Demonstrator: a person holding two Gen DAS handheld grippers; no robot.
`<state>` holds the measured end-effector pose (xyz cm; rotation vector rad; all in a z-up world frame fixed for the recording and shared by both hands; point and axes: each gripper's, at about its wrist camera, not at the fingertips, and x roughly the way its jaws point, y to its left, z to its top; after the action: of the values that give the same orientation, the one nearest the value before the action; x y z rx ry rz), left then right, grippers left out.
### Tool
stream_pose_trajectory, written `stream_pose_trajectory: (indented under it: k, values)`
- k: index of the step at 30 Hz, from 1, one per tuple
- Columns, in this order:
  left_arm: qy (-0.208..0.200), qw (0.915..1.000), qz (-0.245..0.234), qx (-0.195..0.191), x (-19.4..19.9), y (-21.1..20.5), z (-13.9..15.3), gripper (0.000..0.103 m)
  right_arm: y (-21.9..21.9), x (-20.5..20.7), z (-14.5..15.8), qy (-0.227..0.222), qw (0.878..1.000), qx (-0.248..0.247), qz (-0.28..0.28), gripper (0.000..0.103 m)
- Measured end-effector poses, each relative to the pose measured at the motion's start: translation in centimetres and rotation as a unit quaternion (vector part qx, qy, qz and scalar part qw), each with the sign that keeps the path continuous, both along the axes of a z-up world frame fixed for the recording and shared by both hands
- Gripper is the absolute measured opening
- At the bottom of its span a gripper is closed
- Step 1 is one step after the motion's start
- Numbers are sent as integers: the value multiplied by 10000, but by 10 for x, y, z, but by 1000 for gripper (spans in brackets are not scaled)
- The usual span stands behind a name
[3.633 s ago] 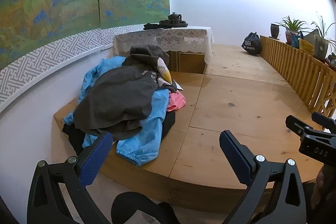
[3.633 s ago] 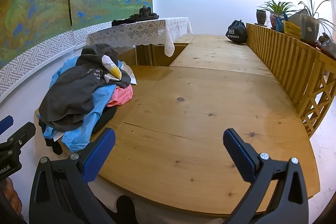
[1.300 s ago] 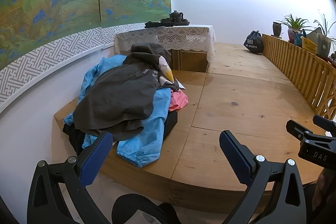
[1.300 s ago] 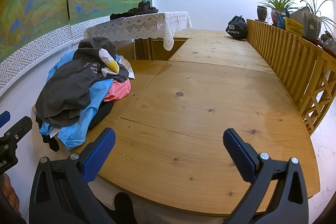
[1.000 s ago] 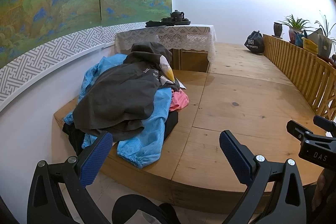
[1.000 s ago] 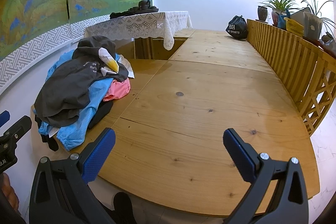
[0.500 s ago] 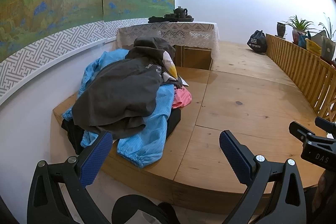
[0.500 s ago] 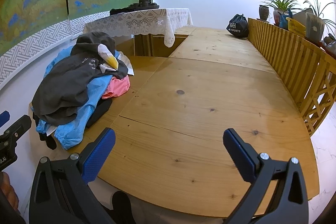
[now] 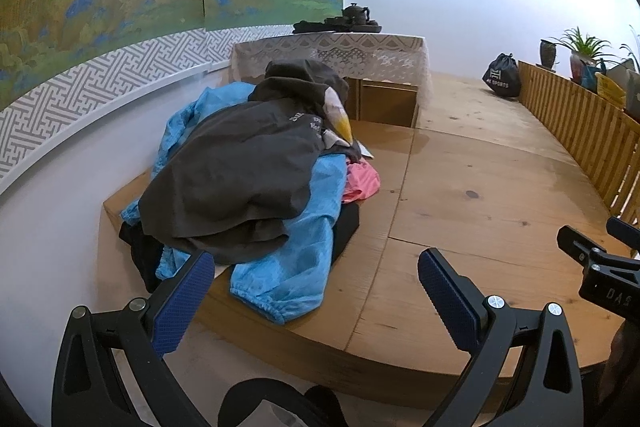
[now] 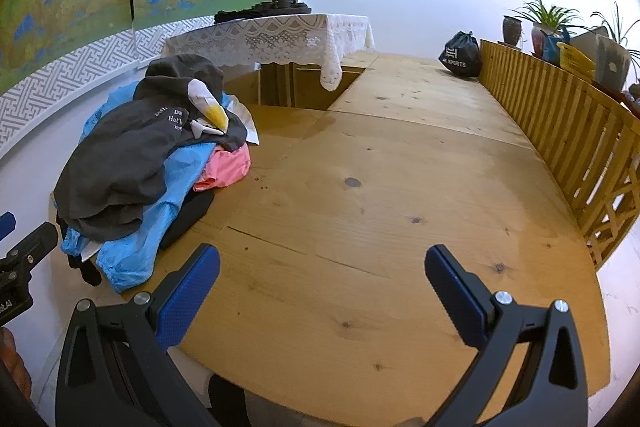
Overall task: Fold clothes
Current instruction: 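Move both grippers to the clothes pile and grasp the dark grey hoodie with the right gripper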
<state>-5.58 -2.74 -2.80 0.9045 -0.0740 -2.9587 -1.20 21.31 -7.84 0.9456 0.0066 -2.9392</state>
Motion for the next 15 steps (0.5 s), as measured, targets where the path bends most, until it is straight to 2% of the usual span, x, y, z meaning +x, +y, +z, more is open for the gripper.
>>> stream_pose_trajectory:
  k: [4, 15]
  values:
    - [-55, 9999, 101, 37, -12, -10, -4, 103, -6, -10, -4, 135, 9991, -202, 336, 103]
    - [51, 9985, 543, -28, -50, -52, -5, 103, -34, -62, -1, 201, 9981, 102, 571, 103]
